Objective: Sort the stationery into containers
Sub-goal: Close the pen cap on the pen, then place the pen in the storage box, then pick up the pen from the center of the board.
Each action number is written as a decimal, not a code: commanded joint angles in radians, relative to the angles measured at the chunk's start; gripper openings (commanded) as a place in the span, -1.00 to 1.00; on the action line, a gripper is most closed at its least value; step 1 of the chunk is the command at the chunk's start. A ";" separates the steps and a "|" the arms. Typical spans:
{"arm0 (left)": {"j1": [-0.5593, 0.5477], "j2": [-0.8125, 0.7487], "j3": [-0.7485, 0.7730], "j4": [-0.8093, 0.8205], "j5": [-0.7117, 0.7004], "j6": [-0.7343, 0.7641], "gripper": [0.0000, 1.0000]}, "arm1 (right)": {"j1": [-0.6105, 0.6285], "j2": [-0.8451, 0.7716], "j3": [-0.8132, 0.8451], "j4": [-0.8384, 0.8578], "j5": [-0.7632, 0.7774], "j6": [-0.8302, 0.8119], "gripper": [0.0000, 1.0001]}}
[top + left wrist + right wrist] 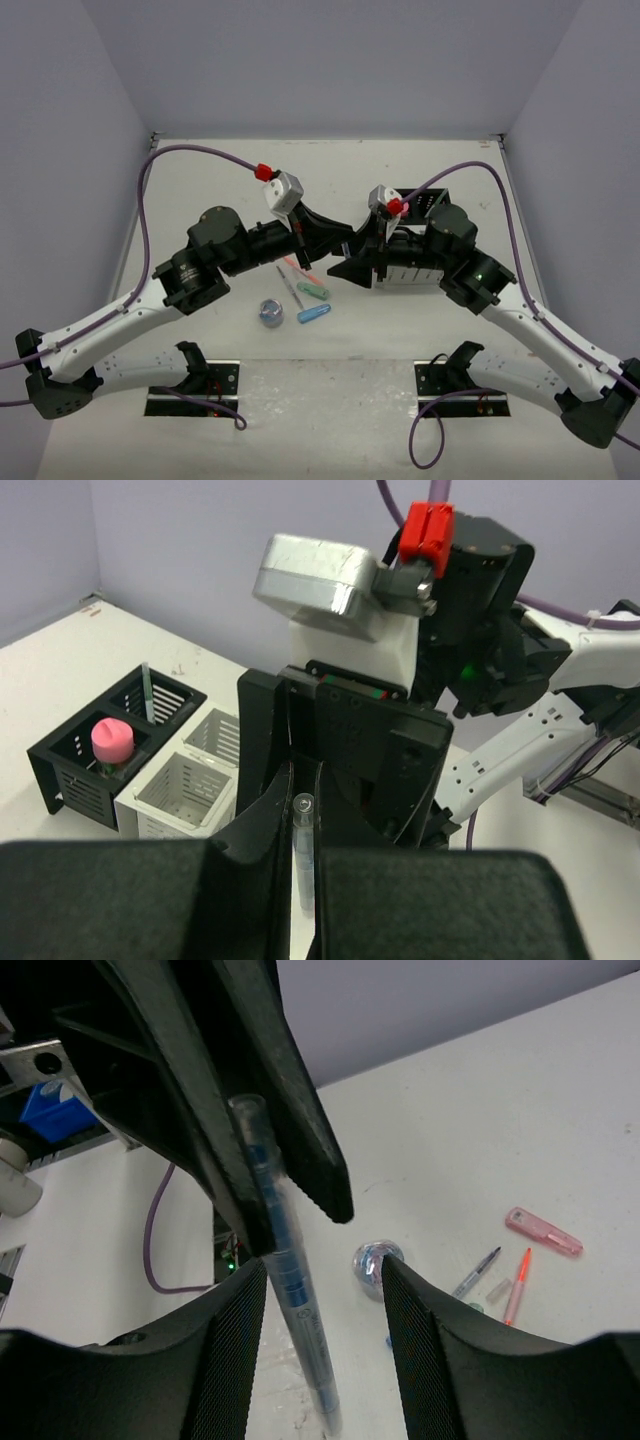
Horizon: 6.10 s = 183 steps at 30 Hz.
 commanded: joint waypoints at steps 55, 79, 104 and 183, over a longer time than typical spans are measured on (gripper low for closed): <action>-0.006 -0.468 -0.232 -0.553 -0.757 0.009 1.00 | -0.525 0.341 -0.280 0.789 1.191 0.045 -0.81; -0.003 -0.227 -0.142 -0.789 -1.121 -0.278 1.00 | -0.152 0.082 0.113 -0.259 1.045 0.122 0.98; 0.013 -0.408 -0.249 -0.788 -1.077 -0.230 1.00 | 0.143 0.995 0.650 -0.522 0.698 -0.082 -0.03; 0.031 0.392 0.124 -0.824 -0.859 -0.818 0.76 | -0.051 0.212 0.401 -0.710 1.090 0.016 -1.00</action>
